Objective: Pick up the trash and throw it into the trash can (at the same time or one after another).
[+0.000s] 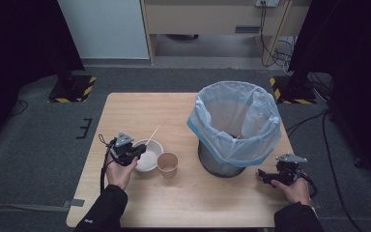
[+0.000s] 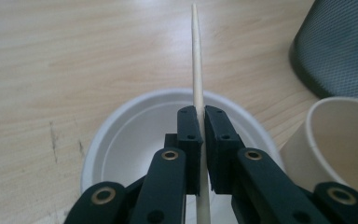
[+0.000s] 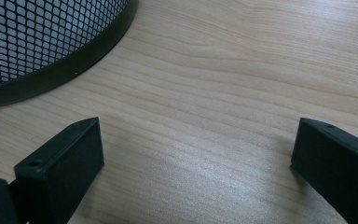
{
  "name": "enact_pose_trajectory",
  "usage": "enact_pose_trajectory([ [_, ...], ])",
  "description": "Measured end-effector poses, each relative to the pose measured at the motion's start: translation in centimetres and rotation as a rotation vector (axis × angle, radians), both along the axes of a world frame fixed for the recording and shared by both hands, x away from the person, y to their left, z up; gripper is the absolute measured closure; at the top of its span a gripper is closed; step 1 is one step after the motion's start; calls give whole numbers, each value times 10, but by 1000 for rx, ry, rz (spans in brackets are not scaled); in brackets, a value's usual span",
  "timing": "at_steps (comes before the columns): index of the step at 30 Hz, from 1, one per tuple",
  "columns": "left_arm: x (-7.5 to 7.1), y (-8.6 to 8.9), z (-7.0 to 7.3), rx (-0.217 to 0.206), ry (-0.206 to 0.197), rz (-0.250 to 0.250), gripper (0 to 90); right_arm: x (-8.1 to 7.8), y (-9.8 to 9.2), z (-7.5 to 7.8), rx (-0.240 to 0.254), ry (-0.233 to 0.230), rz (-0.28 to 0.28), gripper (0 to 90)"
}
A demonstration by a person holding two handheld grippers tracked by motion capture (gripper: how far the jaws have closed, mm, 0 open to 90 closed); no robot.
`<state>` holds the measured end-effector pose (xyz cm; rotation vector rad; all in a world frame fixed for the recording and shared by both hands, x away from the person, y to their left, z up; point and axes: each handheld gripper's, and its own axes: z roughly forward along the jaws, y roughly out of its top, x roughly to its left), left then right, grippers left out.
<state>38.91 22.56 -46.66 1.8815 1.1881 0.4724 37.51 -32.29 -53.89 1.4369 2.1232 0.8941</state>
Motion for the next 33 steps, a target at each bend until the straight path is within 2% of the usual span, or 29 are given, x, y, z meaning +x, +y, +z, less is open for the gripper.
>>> enact_pose_trajectory([
  [1,-2,2,6,-13,-24,-4,851,0,0,0,0,0,0,25],
  [3,-5,3,11,-27,-46,-5,851,0,0,0,0,0,0,25],
  [8,-9,5,22,-51,-82,-8,851,0,0,0,0,0,0,25],
  [13,-14,4,39,-88,-141,-26,851,0,0,0,0,0,0,25],
  [22,-24,1,65,-123,-223,-47,851,0,0,0,0,0,0,25],
  [27,-30,-1,81,-159,-271,-63,851,0,0,0,0,0,0,24],
  [33,-37,-3,97,-177,-324,-81,851,0,0,0,0,0,0,25],
])
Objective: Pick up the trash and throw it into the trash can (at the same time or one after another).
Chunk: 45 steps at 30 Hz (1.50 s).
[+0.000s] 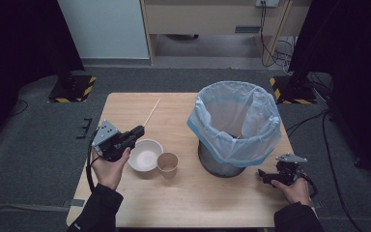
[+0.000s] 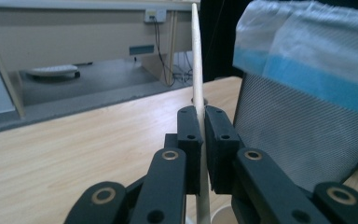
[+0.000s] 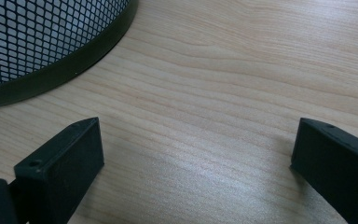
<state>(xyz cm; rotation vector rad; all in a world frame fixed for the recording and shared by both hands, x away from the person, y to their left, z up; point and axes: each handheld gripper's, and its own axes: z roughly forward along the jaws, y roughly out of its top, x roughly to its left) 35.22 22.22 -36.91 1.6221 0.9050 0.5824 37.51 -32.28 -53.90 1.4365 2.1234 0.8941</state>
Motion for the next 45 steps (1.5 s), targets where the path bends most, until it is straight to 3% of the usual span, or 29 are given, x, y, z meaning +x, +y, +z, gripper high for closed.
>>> enact_pose_trajectory([
  [13,-15,-7,34,-51,-101,-31,851,0,0,0,0,0,0,25],
  [23,-13,-15,63,-88,-170,-50,851,0,0,0,-1,-1,-1,25],
  [36,-9,-39,105,-119,-254,-87,851,0,0,0,-1,-1,-1,25],
  [44,-4,-59,121,-115,-295,-113,851,0,0,0,-1,-1,-1,25],
  [45,-4,-63,122,-123,-284,-124,851,0,0,0,-1,-1,-1,25],
])
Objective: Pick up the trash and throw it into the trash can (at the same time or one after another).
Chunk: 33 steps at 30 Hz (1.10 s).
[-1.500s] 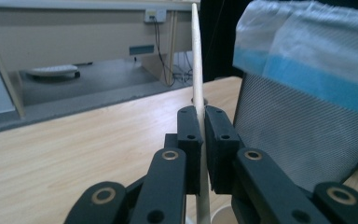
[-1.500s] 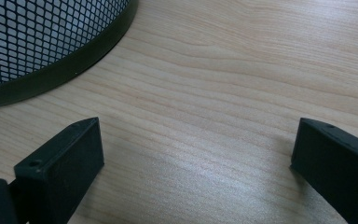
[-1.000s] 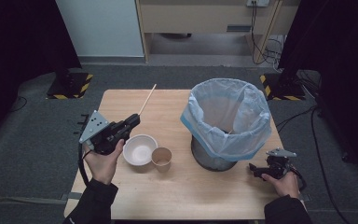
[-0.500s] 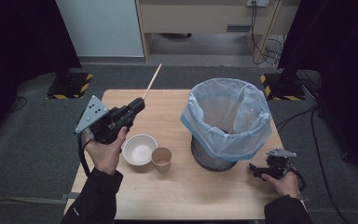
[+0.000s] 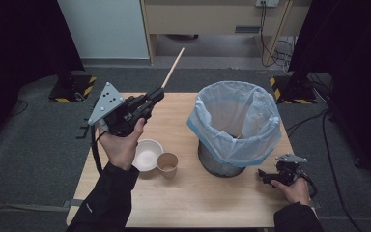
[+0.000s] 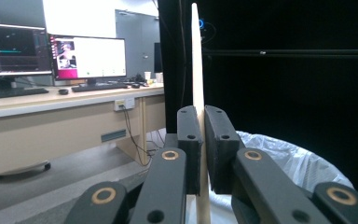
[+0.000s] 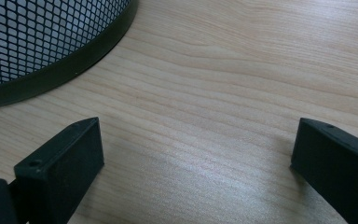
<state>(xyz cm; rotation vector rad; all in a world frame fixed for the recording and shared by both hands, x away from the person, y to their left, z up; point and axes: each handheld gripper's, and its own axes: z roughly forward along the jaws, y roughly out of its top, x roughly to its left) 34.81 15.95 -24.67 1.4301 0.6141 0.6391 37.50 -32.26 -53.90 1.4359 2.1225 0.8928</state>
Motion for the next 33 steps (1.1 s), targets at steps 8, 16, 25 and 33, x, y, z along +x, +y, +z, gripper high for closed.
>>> enact_pose_trajectory([
  [8,7,-20,7,-6,-8,-33,851,0,0,0,1,0,0,25],
  [16,15,-45,14,-4,-19,-72,851,0,0,0,2,-1,-2,25],
  [25,24,-65,15,-12,-12,-96,851,0,0,0,1,-4,0,25],
  [33,33,-85,17,-8,-13,-113,852,0,0,0,1,-4,0,25],
])
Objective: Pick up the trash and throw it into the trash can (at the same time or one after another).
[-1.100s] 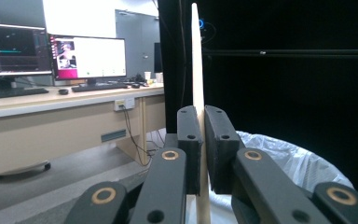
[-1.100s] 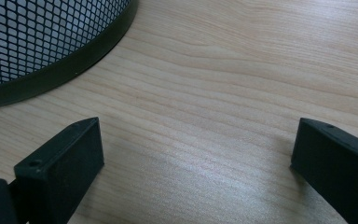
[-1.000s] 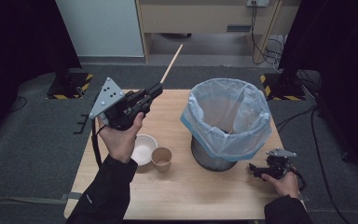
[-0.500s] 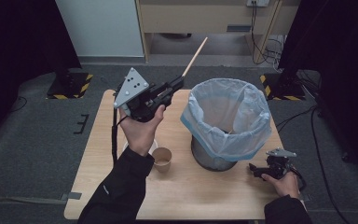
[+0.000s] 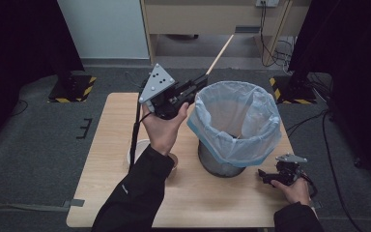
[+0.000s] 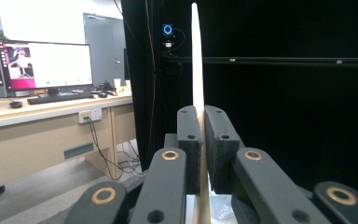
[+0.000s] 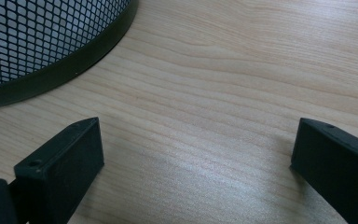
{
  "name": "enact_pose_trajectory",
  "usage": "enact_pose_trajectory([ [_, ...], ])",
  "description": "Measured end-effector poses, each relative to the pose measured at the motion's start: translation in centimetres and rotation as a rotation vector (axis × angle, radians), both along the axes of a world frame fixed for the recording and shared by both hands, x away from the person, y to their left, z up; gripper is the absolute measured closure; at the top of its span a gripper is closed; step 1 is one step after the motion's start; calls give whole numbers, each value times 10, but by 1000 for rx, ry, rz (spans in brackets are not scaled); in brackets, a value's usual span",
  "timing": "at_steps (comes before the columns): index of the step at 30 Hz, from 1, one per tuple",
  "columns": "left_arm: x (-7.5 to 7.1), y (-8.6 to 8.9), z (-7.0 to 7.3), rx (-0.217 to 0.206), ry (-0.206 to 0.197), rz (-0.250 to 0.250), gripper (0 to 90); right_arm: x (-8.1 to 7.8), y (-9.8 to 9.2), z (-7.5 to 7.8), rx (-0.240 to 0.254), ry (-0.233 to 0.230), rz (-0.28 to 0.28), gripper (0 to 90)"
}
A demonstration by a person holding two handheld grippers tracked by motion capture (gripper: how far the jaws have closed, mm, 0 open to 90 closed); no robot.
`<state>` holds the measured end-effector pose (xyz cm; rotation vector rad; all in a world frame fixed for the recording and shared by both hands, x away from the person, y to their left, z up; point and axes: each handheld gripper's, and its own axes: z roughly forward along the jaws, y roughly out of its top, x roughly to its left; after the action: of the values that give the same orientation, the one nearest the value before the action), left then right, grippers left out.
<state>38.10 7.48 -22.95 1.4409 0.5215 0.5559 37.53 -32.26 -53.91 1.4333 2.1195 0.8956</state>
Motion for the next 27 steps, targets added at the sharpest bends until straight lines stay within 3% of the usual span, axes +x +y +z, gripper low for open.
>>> enact_pose_trajectory([
  [19,24,-42,-15,20,46,-36,852,0,0,0,0,0,0,25],
  [27,34,-60,-25,55,63,-50,852,0,0,0,0,0,3,25],
])
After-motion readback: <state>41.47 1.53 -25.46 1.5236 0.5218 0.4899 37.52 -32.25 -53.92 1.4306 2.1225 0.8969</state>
